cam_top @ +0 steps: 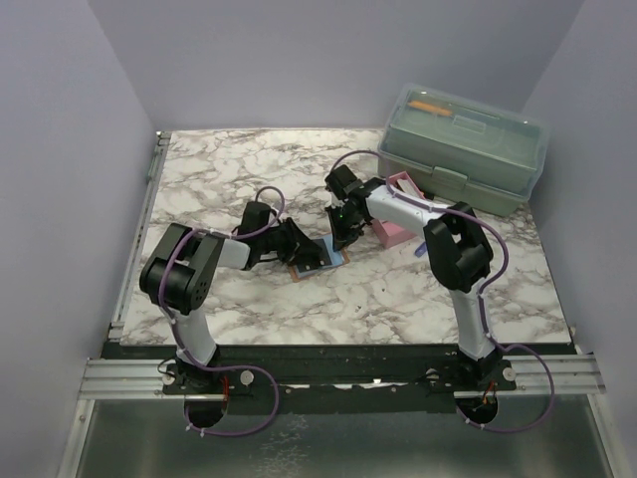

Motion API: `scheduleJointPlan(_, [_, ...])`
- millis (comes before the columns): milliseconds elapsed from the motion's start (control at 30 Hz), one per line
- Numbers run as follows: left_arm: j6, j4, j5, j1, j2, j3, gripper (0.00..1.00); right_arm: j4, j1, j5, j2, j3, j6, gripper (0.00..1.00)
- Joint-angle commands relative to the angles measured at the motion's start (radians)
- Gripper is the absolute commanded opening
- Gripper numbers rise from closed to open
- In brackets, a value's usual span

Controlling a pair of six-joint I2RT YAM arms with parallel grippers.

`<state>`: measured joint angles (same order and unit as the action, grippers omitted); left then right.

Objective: Put the credit cards into the card holder
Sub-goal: Insert the credit card into the card holder.

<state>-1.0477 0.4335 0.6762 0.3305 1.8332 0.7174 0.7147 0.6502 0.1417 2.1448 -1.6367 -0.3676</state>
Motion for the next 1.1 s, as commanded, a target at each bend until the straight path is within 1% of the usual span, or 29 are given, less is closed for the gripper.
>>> scheduleJointPlan(0, [0.009,-0.195,-0.151,0.012,-0.079,-0.005,0.44,0.040,0.007,0.059,-0.002,0.038,-0.016,0.13])
scheduleJointPlan(167, [0.069,-0.511,-0.232,0.025,-0.100,0.081,0.50,0.029,0.006,0.063,-0.008,0.040,-0.015,0.13])
scheduleJointPlan(300, [0.061,-0.594,-0.276,0.035,-0.103,0.110,0.52,0.019,0.006,0.064,-0.005,0.046,-0.016,0.13])
scheduleJointPlan(400, [0.052,-0.679,-0.324,0.060,-0.069,0.172,0.53,0.016,0.006,0.066,-0.004,0.050,-0.020,0.13])
scheduleJointPlan(500, [0.010,-0.728,-0.384,0.114,-0.040,0.236,0.53,0.011,0.000,0.077,-0.008,0.064,-0.038,0.13])
scheduleJointPlan(600, [-0.017,-0.751,-0.402,0.171,-0.022,0.287,0.54,-0.007,-0.021,0.110,-0.016,0.090,-0.065,0.12])
scheduleJointPlan(733, [0.032,-0.799,-0.417,0.152,-0.066,0.280,0.59,-0.004,-0.030,0.106,-0.027,0.084,-0.065,0.13])
scheduleJointPlan(867, [0.078,-0.826,-0.389,0.127,-0.093,0.264,0.60,0.010,-0.036,0.100,-0.040,0.072,-0.057,0.14])
scheduleJointPlan(933, [0.088,-0.826,-0.389,0.127,-0.112,0.260,0.61,0.022,-0.042,0.094,-0.048,0.064,-0.052,0.17])
scheduleJointPlan(1033, [0.110,-0.834,-0.384,0.127,-0.133,0.270,0.62,0.035,-0.053,0.105,-0.064,0.057,-0.045,0.24])
scheduleJointPlan(1067, [0.124,-0.836,-0.380,0.127,-0.137,0.275,0.62,0.042,-0.056,0.109,-0.065,0.051,-0.043,0.24])
